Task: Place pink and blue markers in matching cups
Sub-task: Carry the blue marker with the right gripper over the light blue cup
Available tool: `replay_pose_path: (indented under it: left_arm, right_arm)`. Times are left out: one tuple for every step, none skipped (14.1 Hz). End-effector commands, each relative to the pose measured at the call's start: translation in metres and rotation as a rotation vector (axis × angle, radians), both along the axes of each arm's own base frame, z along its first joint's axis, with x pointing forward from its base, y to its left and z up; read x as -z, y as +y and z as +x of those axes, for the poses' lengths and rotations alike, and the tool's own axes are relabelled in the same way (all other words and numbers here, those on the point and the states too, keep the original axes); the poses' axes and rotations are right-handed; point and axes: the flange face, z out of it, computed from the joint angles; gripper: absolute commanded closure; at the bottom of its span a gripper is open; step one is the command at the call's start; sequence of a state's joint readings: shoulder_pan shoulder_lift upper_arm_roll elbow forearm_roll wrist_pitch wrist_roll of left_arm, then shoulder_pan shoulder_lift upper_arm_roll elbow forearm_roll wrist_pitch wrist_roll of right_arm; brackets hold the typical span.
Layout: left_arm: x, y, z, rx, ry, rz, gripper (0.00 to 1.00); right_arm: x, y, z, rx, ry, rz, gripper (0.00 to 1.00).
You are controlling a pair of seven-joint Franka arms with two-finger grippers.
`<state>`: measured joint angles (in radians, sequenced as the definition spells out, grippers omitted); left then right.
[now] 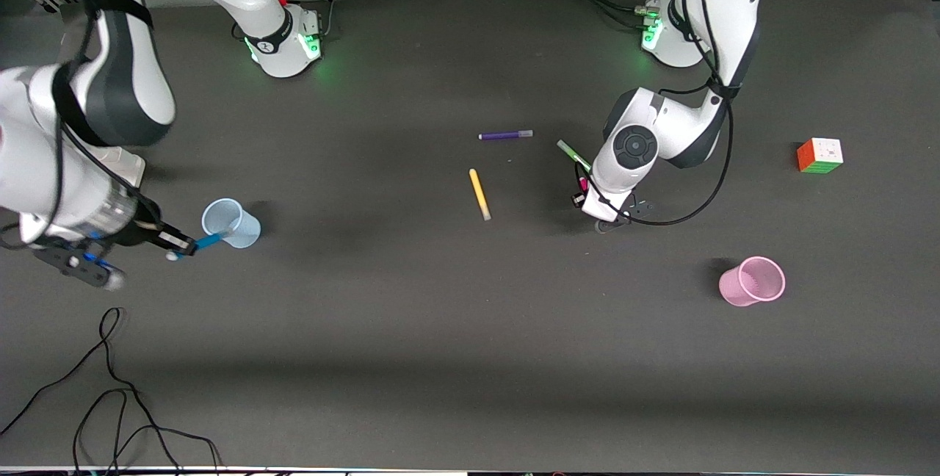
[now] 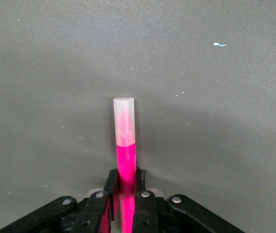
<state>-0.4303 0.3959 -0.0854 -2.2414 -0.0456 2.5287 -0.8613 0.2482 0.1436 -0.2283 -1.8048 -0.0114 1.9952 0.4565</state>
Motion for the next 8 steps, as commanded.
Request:
replay_pose_path:
  left_arm:
    - [-0.009, -0.002, 0.005, -0.019, -0.018, 0.001, 1.0]
    - [-0.014, -0.003, 0.011, -0.023, -0.03, -0.005, 1.0]
    - [-0.022, -0.004, 0.018, -0.031, -0.043, -0.012, 1.0]
    - [-0.034, -0.004, 0.028, -0.044, -0.032, -0.01, 1.0]
    - [-0.05, -0.002, 0.043, -0.055, -0.01, -0.001, 1.0]
    - [-0.07, 0.004, 0.058, -0.061, 0.027, 0.014, 1.0]
    - [-0.093, 0.01, 0.072, -0.066, 0.05, 0.019, 1.0]
    - [-0.116, 0.021, 0.086, -0.065, 0.061, 0.015, 1.0]
  right_arm:
    - [0.015, -0.019, -0.039, -0.05, -0.04, -0.035, 1.0]
    - [0.032, -0.023, -0.055, -0.09, -0.053, -0.053, 1.0]
    - [0.05, -0.028, -0.067, -0.105, -0.084, -0.063, 1.0]
    - [0.061, -0.033, -0.074, -0.101, -0.104, -0.062, 1.0]
    - [0.066, -0.033, -0.075, -0.107, -0.112, -0.063, 1.0]
    - [0.076, -0.033, -0.079, -0.115, -0.122, -0.068, 1.0]
    - [0.085, -0.034, -0.084, -0.12, -0.137, -0.067, 1.0]
    - [0.095, -0.038, -0.089, -0.128, -0.132, -0.076, 1.0]
